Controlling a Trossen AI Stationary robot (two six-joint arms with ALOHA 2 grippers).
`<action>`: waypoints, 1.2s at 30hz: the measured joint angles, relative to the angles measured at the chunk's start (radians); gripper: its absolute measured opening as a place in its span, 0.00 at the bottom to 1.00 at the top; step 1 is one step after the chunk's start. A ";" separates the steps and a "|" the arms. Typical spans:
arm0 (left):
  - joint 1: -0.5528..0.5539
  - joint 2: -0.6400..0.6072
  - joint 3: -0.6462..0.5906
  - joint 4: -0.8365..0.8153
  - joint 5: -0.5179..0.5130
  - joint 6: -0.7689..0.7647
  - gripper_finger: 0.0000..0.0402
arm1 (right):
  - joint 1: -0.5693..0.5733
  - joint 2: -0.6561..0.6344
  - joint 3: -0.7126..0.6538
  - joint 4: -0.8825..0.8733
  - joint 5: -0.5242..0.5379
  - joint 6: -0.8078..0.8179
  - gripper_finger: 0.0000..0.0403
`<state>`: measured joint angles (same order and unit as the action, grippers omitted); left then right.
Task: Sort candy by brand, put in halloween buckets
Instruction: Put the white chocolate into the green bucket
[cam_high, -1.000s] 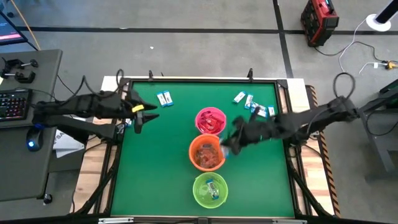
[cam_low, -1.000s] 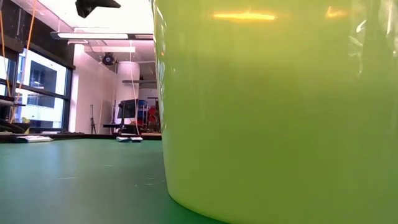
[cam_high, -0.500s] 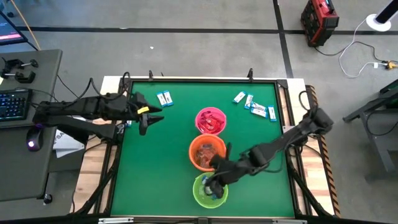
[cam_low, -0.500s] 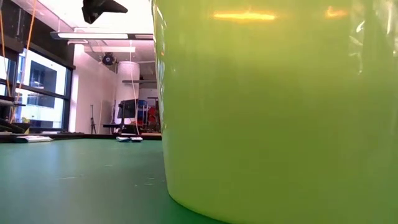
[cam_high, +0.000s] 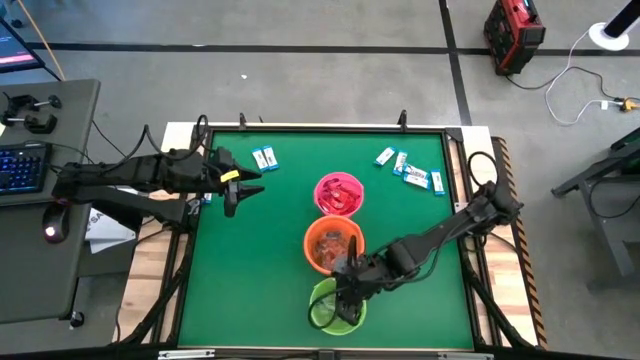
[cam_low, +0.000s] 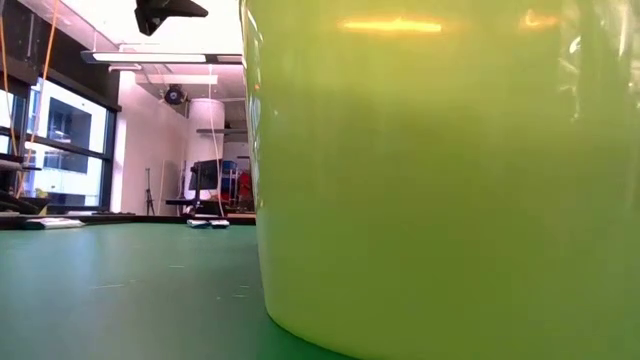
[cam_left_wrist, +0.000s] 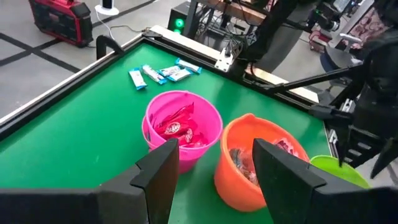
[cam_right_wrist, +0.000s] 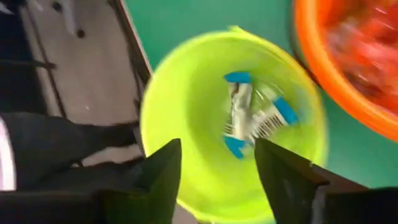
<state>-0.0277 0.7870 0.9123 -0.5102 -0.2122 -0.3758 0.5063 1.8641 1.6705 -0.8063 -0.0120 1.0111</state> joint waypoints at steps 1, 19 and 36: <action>0.000 0.001 0.000 0.002 -0.008 -0.018 0.48 | -0.003 -0.001 0.020 -0.050 -0.009 0.000 0.50; 0.473 0.677 0.249 -0.701 0.001 0.083 0.46 | -0.076 -0.329 -0.416 -0.428 0.107 0.041 0.55; 0.627 0.978 0.214 -0.961 -0.078 0.223 0.05 | -0.201 -0.626 -1.032 0.371 -0.002 -0.050 0.55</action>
<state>0.5993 1.7646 1.1267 -1.4714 -0.2900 -0.1531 0.3056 1.2385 0.6380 -0.4351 -0.0140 0.9612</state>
